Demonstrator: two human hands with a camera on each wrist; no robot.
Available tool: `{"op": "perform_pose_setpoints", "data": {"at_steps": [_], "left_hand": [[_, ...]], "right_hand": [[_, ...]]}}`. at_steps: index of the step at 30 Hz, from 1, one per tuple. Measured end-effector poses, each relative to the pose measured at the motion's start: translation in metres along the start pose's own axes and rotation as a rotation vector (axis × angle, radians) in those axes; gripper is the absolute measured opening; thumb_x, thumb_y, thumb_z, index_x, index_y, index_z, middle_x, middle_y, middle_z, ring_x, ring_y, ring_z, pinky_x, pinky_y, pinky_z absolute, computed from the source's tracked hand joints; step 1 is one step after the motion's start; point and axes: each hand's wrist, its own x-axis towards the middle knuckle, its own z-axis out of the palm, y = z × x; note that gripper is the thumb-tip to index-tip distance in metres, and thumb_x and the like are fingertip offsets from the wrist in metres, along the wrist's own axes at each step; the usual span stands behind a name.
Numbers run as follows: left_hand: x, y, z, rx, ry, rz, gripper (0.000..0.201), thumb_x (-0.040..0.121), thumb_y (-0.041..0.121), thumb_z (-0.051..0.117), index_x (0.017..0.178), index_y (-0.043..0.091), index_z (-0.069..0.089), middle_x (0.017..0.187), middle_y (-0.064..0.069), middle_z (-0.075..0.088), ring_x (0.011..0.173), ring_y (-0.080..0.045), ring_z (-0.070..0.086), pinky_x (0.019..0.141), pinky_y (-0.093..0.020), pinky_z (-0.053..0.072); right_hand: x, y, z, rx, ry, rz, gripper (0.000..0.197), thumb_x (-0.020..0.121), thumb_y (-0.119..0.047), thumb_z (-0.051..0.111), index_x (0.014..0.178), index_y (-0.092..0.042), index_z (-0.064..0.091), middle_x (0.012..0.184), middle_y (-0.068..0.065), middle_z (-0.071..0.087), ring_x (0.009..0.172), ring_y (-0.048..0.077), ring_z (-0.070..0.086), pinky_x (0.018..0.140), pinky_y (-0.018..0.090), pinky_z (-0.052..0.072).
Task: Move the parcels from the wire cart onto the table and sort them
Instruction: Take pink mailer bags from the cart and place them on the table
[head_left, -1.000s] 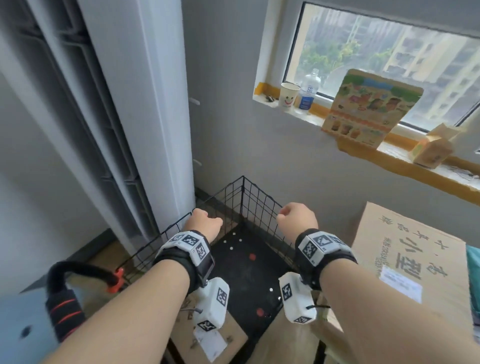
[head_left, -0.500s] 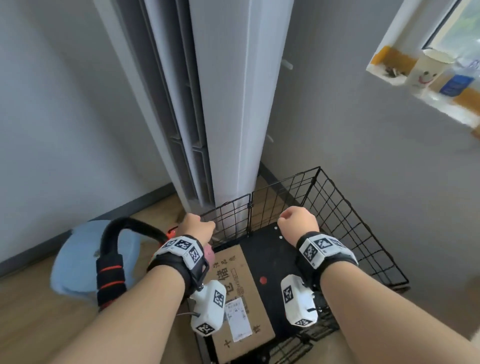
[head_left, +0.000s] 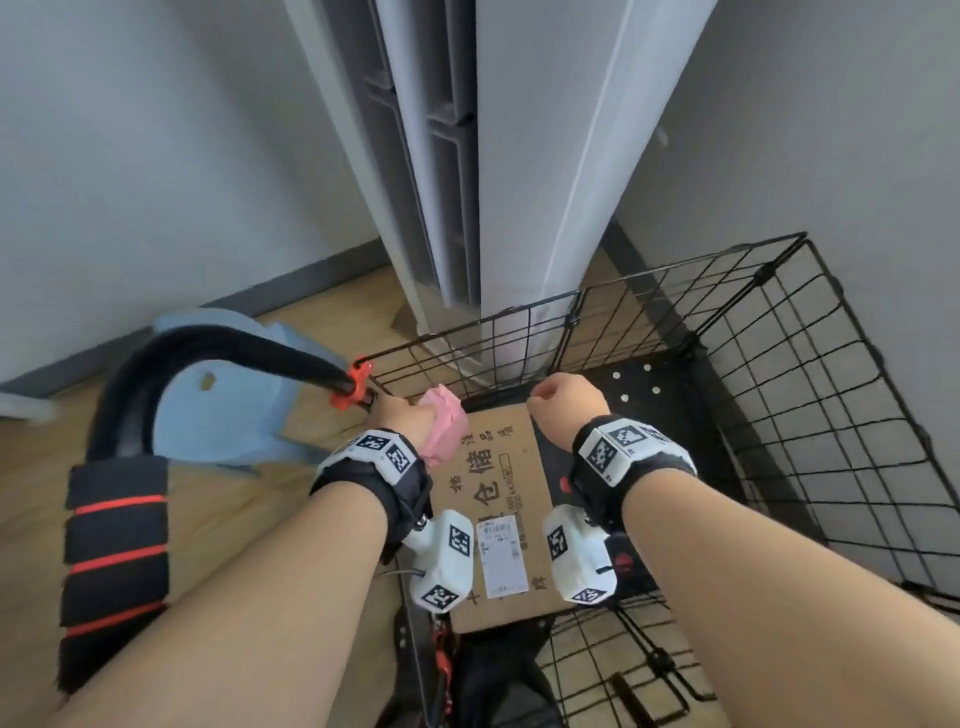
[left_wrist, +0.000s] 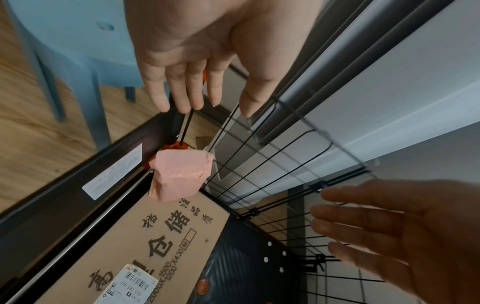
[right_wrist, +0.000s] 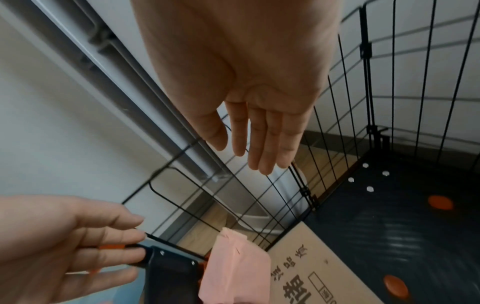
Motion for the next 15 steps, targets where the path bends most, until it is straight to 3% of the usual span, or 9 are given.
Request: {"op": "perform_pose_setpoints", "data": {"at_steps": [7,10,13,15], "left_hand": [[0.062,-0.029,0.045,-0.068,0.05,-0.143,0.044,0.082,0.022,0.064,0.12,0.003,0.056,0.117,-0.015,0.064,0.106,-0.03,0.062,0.088,-0.032,0.05],[0.079,-0.037,0.061,-0.08,0.077,-0.168,0.051,0.083,0.022,0.065,0.129,0.006,0.047,0.125,-0.013,0.059,0.112,-0.028,0.059,0.09,-0.029,0.046],[0.085,-0.043,0.077,-0.039,0.026,-0.091,0.064,0.09,0.022,0.061,0.14,-0.001,0.031,0.142,-0.019,0.043,0.131,-0.03,0.044,0.106,-0.033,0.035],[0.096,-0.042,0.087,-0.006,0.016,-0.084,0.063,0.093,0.022,0.057,0.143,0.0,0.026,0.146,-0.019,0.038,0.135,-0.028,0.038,0.113,-0.036,0.028]], "right_hand": [[0.073,0.019,0.064,-0.062,-0.097,0.002,0.033,0.096,-0.021,0.047,0.122,-0.007,0.062,0.121,0.011,0.064,0.11,0.028,0.061,0.094,0.033,0.049],[0.098,0.017,0.093,-0.104,-0.161,0.0,0.036,0.096,-0.023,0.046,0.125,-0.006,0.059,0.122,0.012,0.063,0.113,0.029,0.059,0.097,0.038,0.048],[0.119,0.018,0.119,-0.055,-0.19,0.013,0.034,0.092,-0.022,0.05,0.12,-0.007,0.059,0.11,0.012,0.064,0.108,0.031,0.06,0.095,0.043,0.05],[0.129,0.018,0.128,-0.023,-0.197,0.019,0.037,0.091,-0.02,0.05,0.126,-0.007,0.055,0.105,0.009,0.061,0.098,0.028,0.062,0.092,0.042,0.052]]}}
